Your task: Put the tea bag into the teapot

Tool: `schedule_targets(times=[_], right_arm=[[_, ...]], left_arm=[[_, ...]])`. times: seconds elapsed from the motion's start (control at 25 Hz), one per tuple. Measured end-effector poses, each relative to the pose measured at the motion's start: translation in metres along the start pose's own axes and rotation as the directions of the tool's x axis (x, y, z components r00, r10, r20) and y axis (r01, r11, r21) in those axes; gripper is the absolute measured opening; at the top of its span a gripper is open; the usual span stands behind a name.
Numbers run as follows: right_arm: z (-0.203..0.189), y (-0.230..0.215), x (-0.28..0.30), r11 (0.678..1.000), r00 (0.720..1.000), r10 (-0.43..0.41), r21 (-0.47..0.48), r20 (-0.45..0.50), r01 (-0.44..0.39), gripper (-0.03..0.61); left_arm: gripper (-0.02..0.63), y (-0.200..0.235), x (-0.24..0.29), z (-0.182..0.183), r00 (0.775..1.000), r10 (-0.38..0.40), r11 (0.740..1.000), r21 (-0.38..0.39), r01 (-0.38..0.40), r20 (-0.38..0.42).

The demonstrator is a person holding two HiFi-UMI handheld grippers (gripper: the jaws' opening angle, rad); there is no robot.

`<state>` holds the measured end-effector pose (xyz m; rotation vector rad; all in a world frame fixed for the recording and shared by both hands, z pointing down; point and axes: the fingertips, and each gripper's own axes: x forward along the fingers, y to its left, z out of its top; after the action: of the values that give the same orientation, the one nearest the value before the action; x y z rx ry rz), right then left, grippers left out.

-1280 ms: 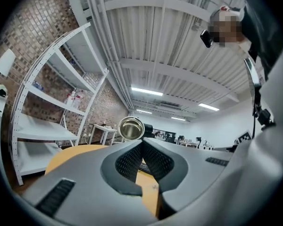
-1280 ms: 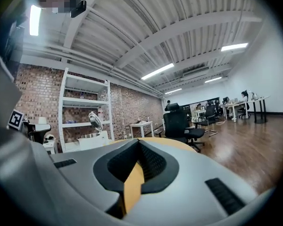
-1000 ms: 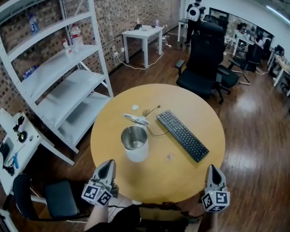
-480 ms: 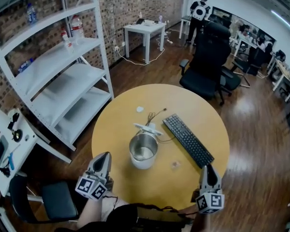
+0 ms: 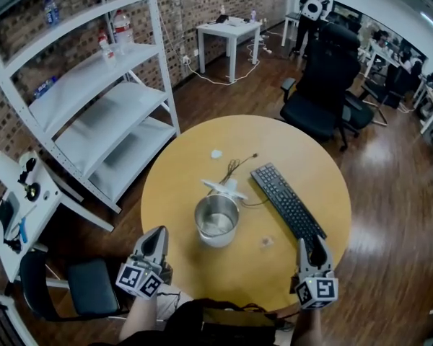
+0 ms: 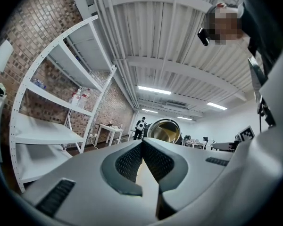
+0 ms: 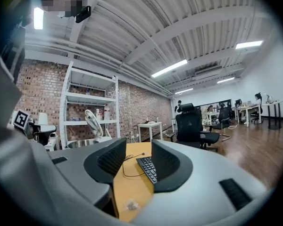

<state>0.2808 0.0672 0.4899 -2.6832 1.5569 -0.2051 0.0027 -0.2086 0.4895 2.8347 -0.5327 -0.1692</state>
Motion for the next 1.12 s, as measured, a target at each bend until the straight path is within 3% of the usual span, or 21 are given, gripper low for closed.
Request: schedule_targets(times=[0.16,0.44,0.64,0.92,1.12], right_arm=[[-0.021,0.015,0.012,0.998,0.994,0.054,-0.032,-0.096,-0.058,0.192],[-0.080,0.028,0.031,0.997,0.959,0.082,0.011,-0.271,-0.082,0.192],[-0.133,0.033,0.043,0.996,0.906,0.085,0.007,-0.414,-0.090,0.207],[-0.195,0.037,0.066,0.974,0.838,0.082,-0.135,-0.540,-0.182,0.208],[-0.227,0.033,0.079,0.981,0.786,0.048,-0.121,-0.616,-0.154,0.208]], left_arm=[[-0.006,0.002,-0.009,-0.013,0.999,0.025,1.000,-0.008,-0.025,-0.033],[-0.006,0.020,-0.030,-0.047,0.990,0.084,0.995,-0.041,-0.089,-0.117],[-0.006,0.034,-0.034,-0.067,0.979,0.113,0.991,-0.048,-0.123,-0.171],[-0.006,0.040,-0.024,-0.088,0.967,0.117,0.988,-0.072,-0.137,-0.224],[-0.006,0.043,-0.022,-0.102,0.956,0.121,0.985,-0.089,-0.149,-0.266]])
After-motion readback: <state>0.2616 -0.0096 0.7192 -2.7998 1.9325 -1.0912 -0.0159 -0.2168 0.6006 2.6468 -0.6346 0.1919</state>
